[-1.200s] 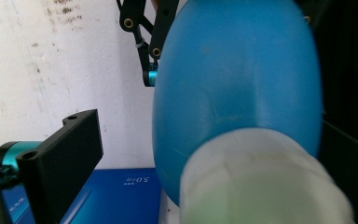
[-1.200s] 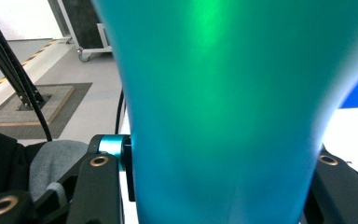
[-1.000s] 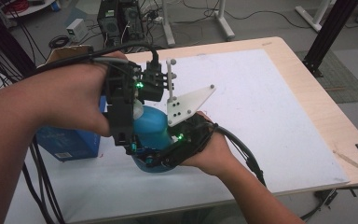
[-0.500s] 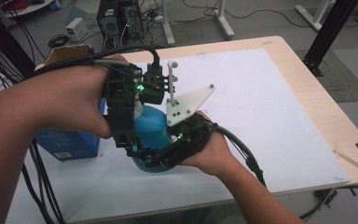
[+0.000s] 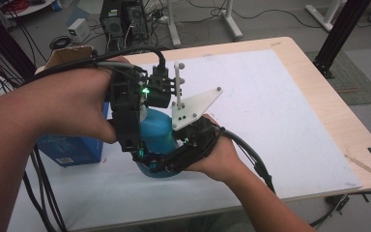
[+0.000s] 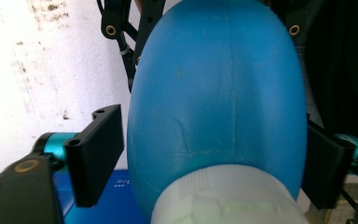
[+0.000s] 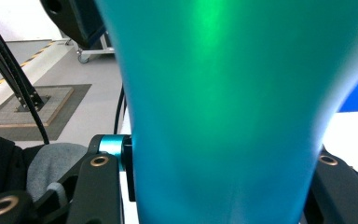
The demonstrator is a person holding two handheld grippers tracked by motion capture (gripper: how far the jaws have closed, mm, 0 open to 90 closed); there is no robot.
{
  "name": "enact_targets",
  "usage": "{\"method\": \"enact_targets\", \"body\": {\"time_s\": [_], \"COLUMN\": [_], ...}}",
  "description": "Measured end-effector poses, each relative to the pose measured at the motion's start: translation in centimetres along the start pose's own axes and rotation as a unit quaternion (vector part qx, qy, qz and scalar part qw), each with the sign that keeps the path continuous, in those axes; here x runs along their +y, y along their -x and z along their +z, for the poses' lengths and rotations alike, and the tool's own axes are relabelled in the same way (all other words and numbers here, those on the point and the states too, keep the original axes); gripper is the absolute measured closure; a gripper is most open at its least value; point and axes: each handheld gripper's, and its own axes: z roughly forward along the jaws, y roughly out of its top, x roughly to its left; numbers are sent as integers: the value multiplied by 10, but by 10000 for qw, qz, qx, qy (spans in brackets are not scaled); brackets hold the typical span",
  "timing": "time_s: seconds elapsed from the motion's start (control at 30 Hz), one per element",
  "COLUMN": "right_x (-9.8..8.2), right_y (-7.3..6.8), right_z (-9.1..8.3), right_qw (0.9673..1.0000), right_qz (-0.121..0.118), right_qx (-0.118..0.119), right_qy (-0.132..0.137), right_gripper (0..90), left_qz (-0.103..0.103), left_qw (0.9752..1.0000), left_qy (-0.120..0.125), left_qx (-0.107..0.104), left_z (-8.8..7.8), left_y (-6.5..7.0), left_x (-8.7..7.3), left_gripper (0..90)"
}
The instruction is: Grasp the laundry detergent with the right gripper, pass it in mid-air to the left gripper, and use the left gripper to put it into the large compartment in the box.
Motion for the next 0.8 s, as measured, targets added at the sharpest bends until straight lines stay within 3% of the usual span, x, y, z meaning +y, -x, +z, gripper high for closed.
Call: {"method": "enact_targets", "body": {"time_s": [0.8], "right_x": [-1], "right_y": [1], "right_z": [1], "right_qw": [10000], "right_qz": [-25], "right_qx": [-23], "right_qy": [3], "right_gripper": [460], "left_qz": [-52], "left_qw": [9999], "left_qy": [-59], "left_qx": [98], "left_z": [1], "left_y": [1], "left_x": [2], "left_gripper": [338]}}
